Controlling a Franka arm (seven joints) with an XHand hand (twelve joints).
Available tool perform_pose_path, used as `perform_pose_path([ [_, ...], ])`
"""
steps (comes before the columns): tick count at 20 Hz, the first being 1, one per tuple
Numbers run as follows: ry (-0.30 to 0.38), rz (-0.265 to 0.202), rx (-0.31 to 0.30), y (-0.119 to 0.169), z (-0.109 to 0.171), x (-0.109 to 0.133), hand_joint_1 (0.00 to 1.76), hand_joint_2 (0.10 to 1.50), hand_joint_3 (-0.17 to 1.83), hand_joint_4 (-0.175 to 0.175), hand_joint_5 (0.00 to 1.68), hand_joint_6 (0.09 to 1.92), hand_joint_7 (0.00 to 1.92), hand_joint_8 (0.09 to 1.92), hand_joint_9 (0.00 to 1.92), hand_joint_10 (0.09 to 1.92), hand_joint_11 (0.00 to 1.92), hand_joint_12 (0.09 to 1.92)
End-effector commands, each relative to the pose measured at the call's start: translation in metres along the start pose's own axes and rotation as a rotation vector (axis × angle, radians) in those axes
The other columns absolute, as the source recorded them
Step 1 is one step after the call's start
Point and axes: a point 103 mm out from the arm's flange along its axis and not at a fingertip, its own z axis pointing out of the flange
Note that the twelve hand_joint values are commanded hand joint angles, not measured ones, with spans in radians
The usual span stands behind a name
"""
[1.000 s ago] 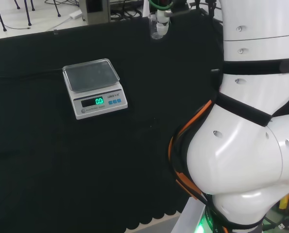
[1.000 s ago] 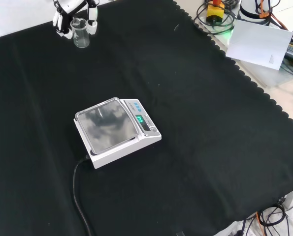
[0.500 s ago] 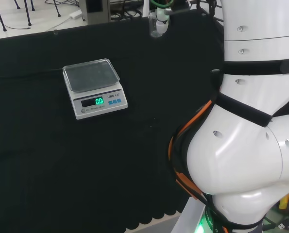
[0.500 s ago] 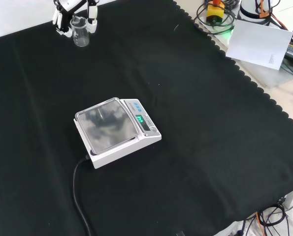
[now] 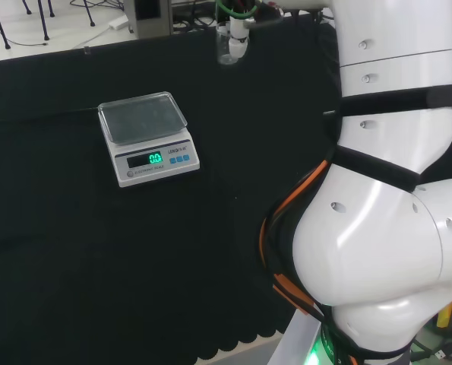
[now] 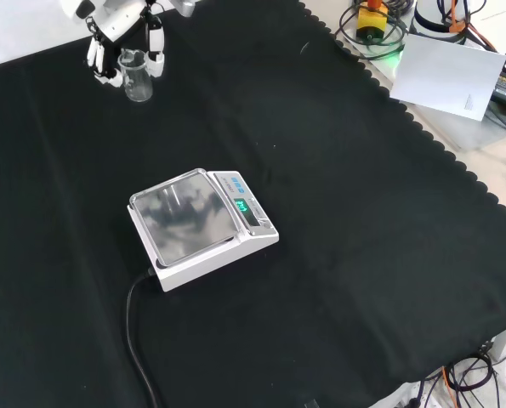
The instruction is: Put the beaker on the electronic balance.
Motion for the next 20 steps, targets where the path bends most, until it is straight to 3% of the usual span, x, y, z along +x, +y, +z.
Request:
perform_pose_path([
  [1, 0.005, -0.089, 0.019, 0.019, 0.007, 0.034, 1.52, 1.10, -0.17, -0.175, 1.03, 0.92, 0.93, 0.98, 1.13, 1.18, 1.42, 0.19],
  [12, -0.007, -0.239, 0.049, 0.047, 0.020, 0.095, 1.52, 1.10, -0.17, -0.175, 1.03, 0.92, 0.93, 0.98, 1.12, 1.19, 1.45, 0.12],
  [20, 0.000, -0.297, 0.054, 0.053, 0.028, 0.119, 1.52, 1.09, -0.17, -0.175, 1.04, 0.91, 0.94, 0.96, 1.13, 1.17, 1.45, 0.12],
])
